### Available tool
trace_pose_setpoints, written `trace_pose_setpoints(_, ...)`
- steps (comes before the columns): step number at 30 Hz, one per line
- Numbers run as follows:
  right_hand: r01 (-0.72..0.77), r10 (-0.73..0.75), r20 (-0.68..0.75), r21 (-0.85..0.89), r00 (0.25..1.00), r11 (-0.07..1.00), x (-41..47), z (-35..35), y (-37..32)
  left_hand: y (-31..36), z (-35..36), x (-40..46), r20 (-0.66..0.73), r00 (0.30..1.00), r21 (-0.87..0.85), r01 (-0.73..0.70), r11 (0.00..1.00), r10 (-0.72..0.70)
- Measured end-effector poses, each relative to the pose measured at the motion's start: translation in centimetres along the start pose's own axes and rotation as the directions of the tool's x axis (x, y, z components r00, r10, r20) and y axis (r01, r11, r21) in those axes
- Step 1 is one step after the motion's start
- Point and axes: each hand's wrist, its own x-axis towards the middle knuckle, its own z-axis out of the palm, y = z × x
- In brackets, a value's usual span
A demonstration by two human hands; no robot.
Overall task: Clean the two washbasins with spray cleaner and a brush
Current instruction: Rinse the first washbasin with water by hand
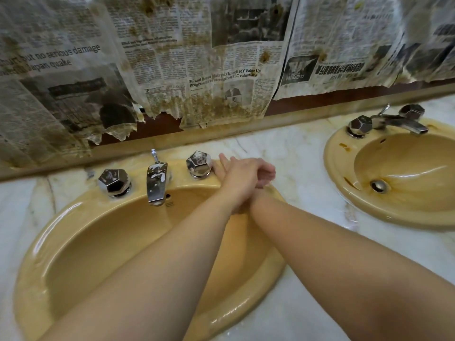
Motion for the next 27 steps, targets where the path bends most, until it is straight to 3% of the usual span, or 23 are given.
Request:
trace_pose_setpoints(1, 0.051, -0.054, -0.051, -0.054, 0.997, 0.997, 0.8, 0.7, 0.5, -1.5, -0.5, 1.0, -0.05, 0.995, 0.171, -0.082, 0.982, 0.092)
trace_pose_setpoints(2, 0.08, -0.11, -0.251, -0.128, 0.962, 0.989, 1.9, 1.9, 0.3, -2.5, -0.9, 1.7, -0.128, 0.984, 0.194, -0.094, 0.976, 0.12)
trace_pose_setpoints(3, 0.186, -0.214, -0.457, -0.107, 0.863, 0.977, 3.3, 3.6, 0.6, -3.0, -1.8, 0.2, -0.149, 0.988, -0.15, -0.063, 0.987, 0.041)
trace_pose_setpoints(4, 0.373, -0.322, -0.44, 0.033, 0.838, 0.927, 3.9, 4.7, 1.9, -3.5, -2.4, -1.4, -0.019, 0.997, -0.255, 0.074, 0.964, -0.081)
trace_pose_setpoints(5, 0.429, -0.35, -0.392, 0.132, 0.851, 0.894, 4.1, 5.7, 3.1, -4.4, -3.5, -2.5, 0.046, 0.999, -0.239, 0.022, 0.971, -0.011)
trace_pose_setpoints(7, 0.365, -0.271, -0.367, 0.218, 0.89, 0.905, 3.5, 7.1, 4.9, -5.9, -8.5, -3.6, -0.002, 0.998, -0.429, 0.056, 0.902, -0.062)
trace_pose_setpoints(10, 0.267, -0.148, -0.375, 0.287, 0.915, 0.92, 1.1, 9.3, 5.2, -8.0, -12.9, -3.9, -0.091, 0.982, -0.486, 0.099, 0.868, -0.163)
trace_pose_setpoints(13, 0.147, -0.023, -0.309, 0.383, 0.951, 0.912, -1.1, 10.5, 5.3, -7.9, -15.5, -4.3, -0.114, 0.977, -0.594, 0.076, 0.801, -0.178)
trace_pose_setpoints(19, 0.008, 0.14, -0.242, 0.525, 0.96, 0.851, -7.5, 11.9, 3.5, -5.9, -17.9, -5.7, -0.058, 0.969, -0.846, 0.08, 0.527, -0.239)
trace_pose_setpoints(23, -0.062, 0.163, -0.135, 0.553, 0.977, 0.831, -11.7, 12.4, 1.3, -5.6, -17.2, -6.6, -0.072, 0.963, -0.886, 0.059, 0.46, -0.262)
trace_pose_setpoints(27, -0.036, 0.09, -0.096, 0.461, 0.991, 0.887, -14.5, 12.1, -1.9, -5.7, -16.5, -6.9, -0.063, 0.95, -0.853, 0.109, 0.51, -0.307)
